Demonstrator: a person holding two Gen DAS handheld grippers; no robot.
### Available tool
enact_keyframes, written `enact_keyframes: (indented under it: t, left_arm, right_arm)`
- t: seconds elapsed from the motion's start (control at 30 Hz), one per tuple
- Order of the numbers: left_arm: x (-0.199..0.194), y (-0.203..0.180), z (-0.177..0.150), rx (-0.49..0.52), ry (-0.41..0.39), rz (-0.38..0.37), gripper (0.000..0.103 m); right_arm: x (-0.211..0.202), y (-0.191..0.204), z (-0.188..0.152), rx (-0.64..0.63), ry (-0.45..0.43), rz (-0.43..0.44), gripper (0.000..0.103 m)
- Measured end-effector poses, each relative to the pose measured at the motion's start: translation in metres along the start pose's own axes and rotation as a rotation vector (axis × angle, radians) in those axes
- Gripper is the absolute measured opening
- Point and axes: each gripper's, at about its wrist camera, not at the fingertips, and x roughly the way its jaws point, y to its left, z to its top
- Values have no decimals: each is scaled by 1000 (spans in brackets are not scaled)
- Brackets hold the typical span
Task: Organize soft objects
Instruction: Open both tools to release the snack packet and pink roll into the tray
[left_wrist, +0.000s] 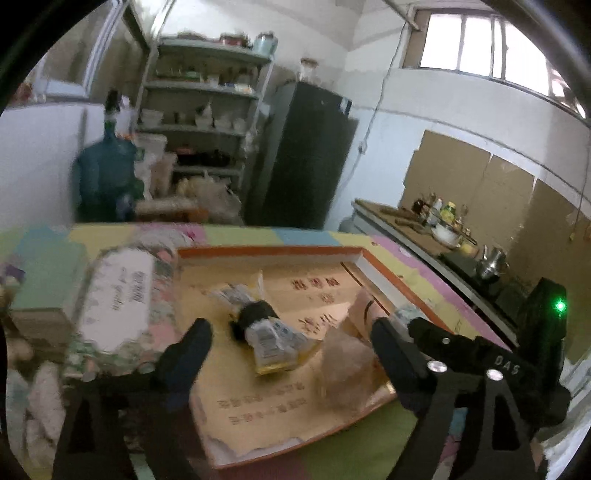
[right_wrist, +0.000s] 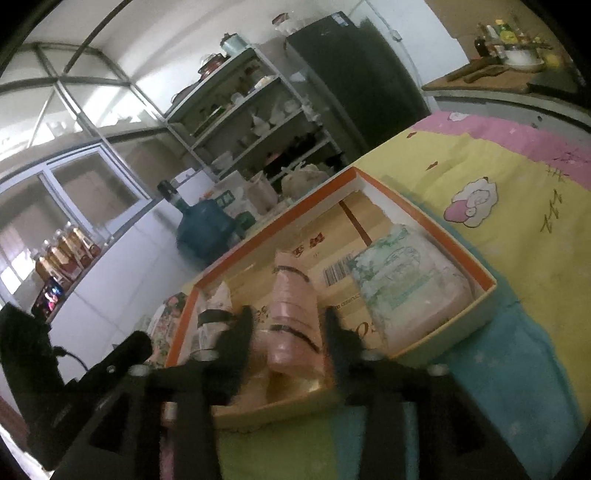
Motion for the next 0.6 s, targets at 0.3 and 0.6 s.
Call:
enact_keyframes:
  t: [0.3,0.6]
  left_arm:
    - [-47,1,-5,117,-129,122,93]
    - [-85,26,-11,69,-158,169,93]
  right_arm:
    - [-14,20,-13,-33,-33,-31,56]
    - [-37,49,-27,-89,-80,-46,64]
